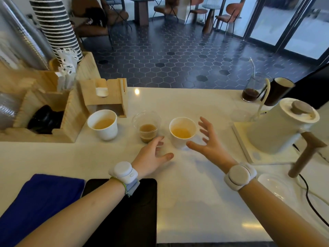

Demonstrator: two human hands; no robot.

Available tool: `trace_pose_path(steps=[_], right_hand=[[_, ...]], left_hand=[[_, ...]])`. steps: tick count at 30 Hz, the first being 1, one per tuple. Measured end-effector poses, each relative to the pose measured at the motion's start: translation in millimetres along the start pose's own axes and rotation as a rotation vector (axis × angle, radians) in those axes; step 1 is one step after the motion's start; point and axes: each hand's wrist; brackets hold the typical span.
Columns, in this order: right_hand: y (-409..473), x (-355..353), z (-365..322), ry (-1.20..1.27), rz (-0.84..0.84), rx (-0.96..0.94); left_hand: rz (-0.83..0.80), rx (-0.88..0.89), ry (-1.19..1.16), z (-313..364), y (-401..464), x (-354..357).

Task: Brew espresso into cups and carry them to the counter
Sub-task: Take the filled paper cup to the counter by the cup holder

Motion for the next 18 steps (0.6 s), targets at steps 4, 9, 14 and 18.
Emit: trace_pose_path(steps=[4,9,14,18], right_hand=[[-8,7,-25,-0.110,0.071,-0.101],[-24,41,-75,-0.068,0.054,-0.196],[-37,110,-132,-0.050,-0.066,-0.308],[-48,170,-167,-0.014,-0.149,-0.363]], left_hand=[[0.031,0.044,-0.040,-4,-20,-24],[0.050,0.104,-0.121,-4,-56,-74],[0.186,0.155,-0.139,-15,-114,-145],[0.306,0.179,-0.172,-34,-164,-202]])
Point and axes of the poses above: each hand's wrist, its own y-axis towards the middle knuckle, its own x-axis out of the palm, z = x × y, and after that the axes turned 1 degree about z, right-handed
